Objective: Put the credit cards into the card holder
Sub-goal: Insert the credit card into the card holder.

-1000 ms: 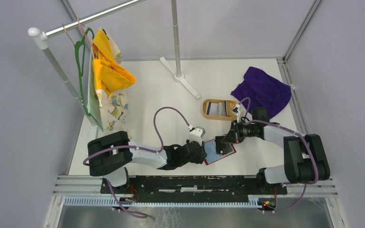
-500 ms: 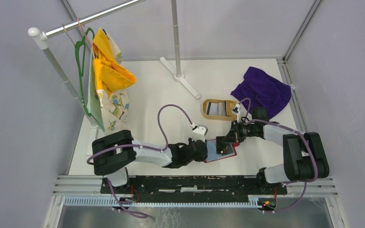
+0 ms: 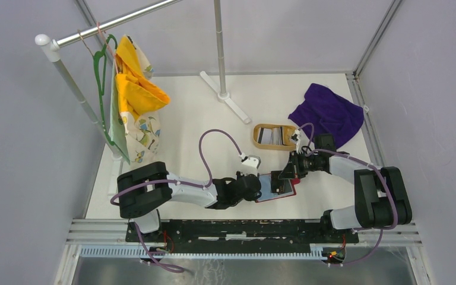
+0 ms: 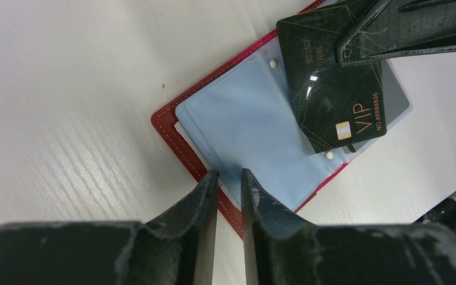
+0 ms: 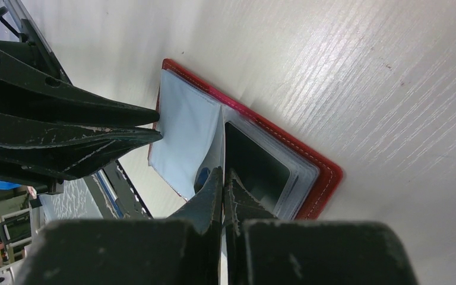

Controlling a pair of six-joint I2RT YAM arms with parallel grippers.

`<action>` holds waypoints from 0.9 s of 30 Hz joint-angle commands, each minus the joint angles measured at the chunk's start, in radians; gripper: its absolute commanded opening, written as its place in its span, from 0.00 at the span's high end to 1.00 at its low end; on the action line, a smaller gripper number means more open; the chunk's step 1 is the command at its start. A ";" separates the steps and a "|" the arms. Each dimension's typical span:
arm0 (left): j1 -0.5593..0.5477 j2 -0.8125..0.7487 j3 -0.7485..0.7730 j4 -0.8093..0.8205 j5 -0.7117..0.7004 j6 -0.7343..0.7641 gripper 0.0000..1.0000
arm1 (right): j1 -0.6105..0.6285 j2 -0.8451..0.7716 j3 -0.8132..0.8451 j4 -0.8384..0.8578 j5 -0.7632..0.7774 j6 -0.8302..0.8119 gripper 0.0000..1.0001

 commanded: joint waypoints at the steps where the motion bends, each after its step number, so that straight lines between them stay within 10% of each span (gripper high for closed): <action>1: 0.010 0.032 0.017 -0.037 -0.030 0.029 0.73 | 0.003 0.005 -0.016 0.004 0.055 -0.006 1.00; 27: 0.009 0.039 0.030 -0.029 -0.024 0.045 0.74 | 0.046 0.070 -0.021 0.008 0.073 0.061 1.00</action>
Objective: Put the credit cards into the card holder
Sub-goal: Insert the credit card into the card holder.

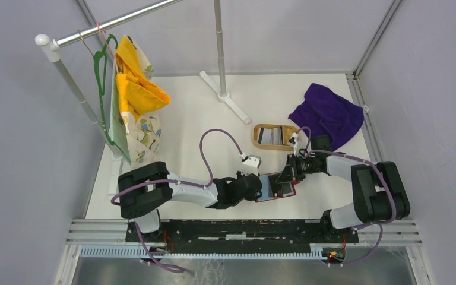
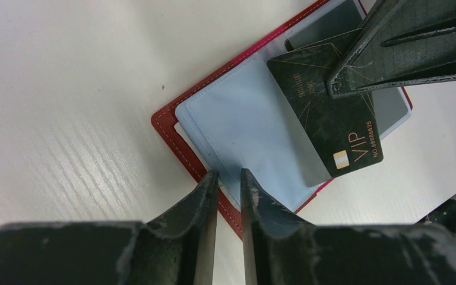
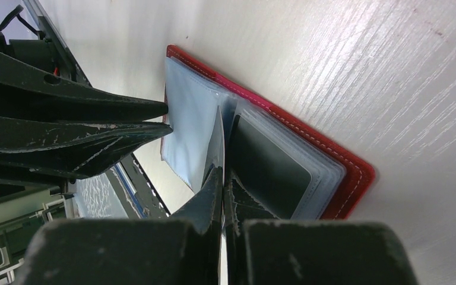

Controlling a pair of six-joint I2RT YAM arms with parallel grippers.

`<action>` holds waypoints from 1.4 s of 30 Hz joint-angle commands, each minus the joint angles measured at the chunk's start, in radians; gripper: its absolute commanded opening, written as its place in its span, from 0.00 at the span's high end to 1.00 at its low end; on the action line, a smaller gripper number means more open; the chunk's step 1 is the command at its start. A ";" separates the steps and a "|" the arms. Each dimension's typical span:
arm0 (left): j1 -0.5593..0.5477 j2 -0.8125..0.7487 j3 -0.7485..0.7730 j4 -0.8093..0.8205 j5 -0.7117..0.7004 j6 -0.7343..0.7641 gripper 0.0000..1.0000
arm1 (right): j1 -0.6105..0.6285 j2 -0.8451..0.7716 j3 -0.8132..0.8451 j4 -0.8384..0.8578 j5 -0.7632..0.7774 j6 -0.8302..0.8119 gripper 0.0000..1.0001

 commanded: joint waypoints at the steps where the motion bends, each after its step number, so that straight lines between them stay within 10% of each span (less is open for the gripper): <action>1: 0.009 0.034 0.017 -0.014 -0.024 0.044 0.74 | 0.011 0.023 -0.009 0.004 0.087 -0.007 1.00; 42: 0.000 -0.165 -0.019 0.069 0.115 0.054 0.69 | 0.041 0.132 0.090 -0.035 0.001 -0.095 0.87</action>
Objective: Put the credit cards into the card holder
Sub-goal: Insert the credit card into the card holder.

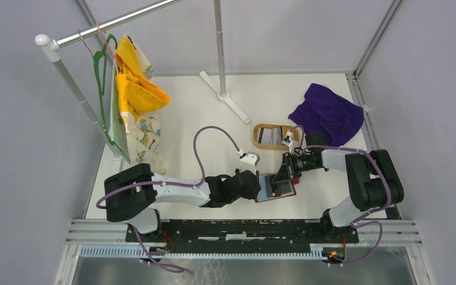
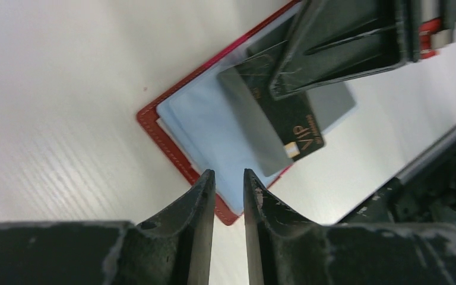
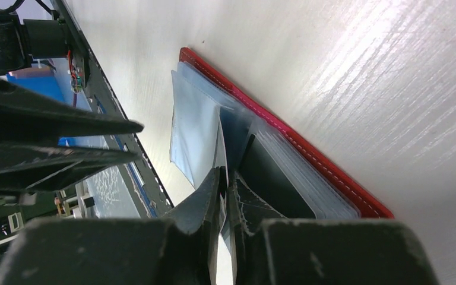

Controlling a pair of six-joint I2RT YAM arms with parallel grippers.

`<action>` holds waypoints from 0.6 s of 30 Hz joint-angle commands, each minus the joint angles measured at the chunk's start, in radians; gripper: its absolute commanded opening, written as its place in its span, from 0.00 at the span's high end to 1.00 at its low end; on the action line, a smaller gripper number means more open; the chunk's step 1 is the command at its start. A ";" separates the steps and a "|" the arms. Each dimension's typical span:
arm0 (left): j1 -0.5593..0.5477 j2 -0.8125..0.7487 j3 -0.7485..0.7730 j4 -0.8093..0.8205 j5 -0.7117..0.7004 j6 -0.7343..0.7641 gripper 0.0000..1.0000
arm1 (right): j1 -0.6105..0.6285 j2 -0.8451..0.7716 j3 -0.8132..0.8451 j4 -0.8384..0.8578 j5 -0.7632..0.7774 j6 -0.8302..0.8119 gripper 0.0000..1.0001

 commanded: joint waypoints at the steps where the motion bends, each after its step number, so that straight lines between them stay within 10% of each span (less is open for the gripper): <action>1: -0.005 -0.060 -0.005 0.142 0.096 0.054 0.69 | 0.015 0.021 0.021 -0.006 0.065 -0.046 0.87; 18: -0.050 0.195 0.244 0.186 0.093 0.057 0.68 | 0.020 0.025 0.036 -0.010 0.065 -0.045 0.82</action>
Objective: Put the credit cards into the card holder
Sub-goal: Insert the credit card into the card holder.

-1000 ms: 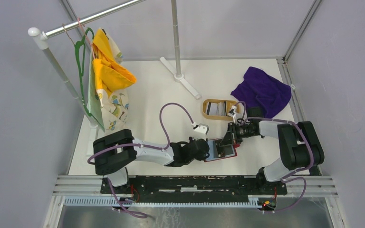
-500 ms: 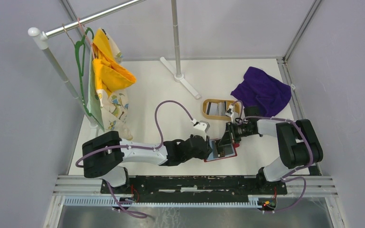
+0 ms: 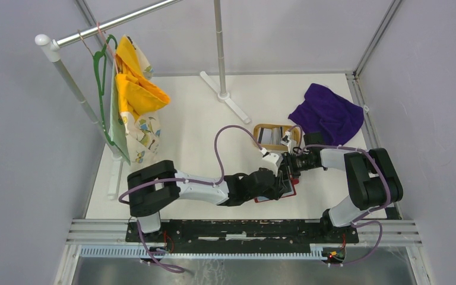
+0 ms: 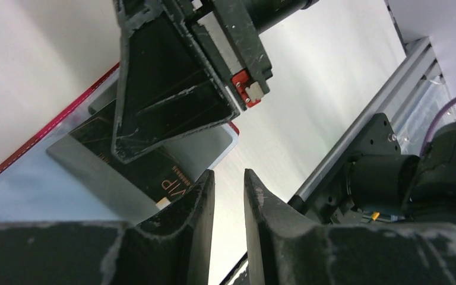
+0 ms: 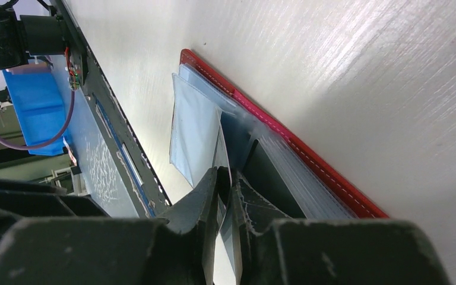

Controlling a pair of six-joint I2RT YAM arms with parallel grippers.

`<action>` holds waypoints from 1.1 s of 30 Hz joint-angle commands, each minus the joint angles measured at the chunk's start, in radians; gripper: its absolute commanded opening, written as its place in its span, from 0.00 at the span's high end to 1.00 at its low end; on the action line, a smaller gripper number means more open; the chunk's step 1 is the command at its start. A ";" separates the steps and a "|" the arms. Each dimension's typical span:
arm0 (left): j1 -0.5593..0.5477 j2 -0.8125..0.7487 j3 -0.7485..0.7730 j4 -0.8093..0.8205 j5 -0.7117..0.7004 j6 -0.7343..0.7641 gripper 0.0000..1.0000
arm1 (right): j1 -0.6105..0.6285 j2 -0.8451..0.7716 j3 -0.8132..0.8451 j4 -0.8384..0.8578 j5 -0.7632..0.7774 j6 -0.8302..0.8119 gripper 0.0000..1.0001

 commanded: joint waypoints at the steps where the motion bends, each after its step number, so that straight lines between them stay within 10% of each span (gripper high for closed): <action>1: -0.032 0.050 0.110 -0.049 -0.111 0.043 0.68 | 0.004 0.013 0.020 -0.005 0.059 -0.036 0.82; 33: -0.066 0.224 0.328 -0.358 -0.432 -0.005 0.69 | 0.003 0.015 0.031 -0.028 0.067 -0.054 0.69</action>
